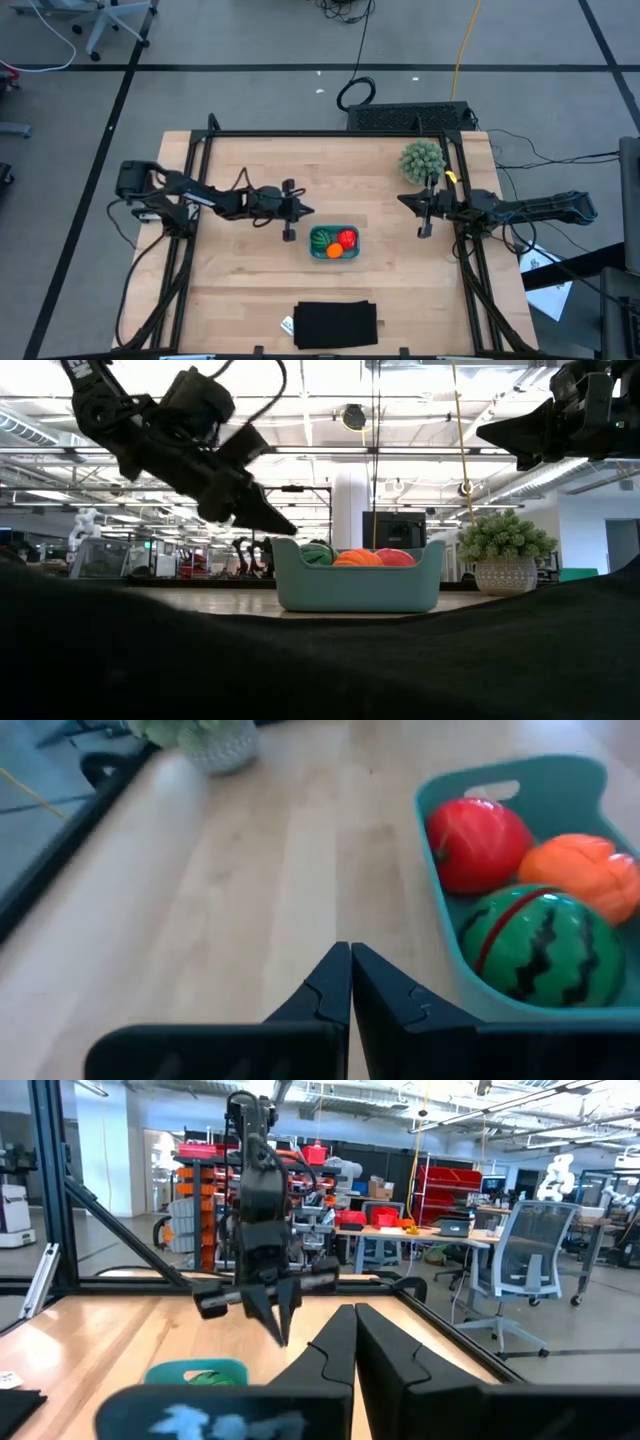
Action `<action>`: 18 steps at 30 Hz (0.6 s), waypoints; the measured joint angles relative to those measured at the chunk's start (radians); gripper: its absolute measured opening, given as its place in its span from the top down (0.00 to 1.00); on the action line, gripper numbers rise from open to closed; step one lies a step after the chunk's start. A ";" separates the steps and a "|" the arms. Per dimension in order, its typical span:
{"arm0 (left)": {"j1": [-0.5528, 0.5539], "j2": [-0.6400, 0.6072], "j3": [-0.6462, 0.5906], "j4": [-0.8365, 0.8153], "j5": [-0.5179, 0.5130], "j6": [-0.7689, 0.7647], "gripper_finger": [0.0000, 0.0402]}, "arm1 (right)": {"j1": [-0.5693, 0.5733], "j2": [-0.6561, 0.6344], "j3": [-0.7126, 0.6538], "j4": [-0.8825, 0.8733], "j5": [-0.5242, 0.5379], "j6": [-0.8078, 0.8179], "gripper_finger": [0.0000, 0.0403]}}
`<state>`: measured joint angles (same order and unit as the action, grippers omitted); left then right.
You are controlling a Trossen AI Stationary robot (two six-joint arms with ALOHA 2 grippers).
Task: Pick and placing Produce into tupperware
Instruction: Return to Home Position
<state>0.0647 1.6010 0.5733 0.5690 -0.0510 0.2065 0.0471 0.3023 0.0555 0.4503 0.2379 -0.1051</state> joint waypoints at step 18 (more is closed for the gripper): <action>-0.062 -0.575 -0.326 0.094 -0.050 0.029 0.99 | -0.001 -0.092 0.076 -0.201 -0.030 0.013 1.00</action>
<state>0.0032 1.0265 0.2470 0.6632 -0.1010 0.2353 0.0463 0.2105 0.1318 0.2492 0.2081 -0.0925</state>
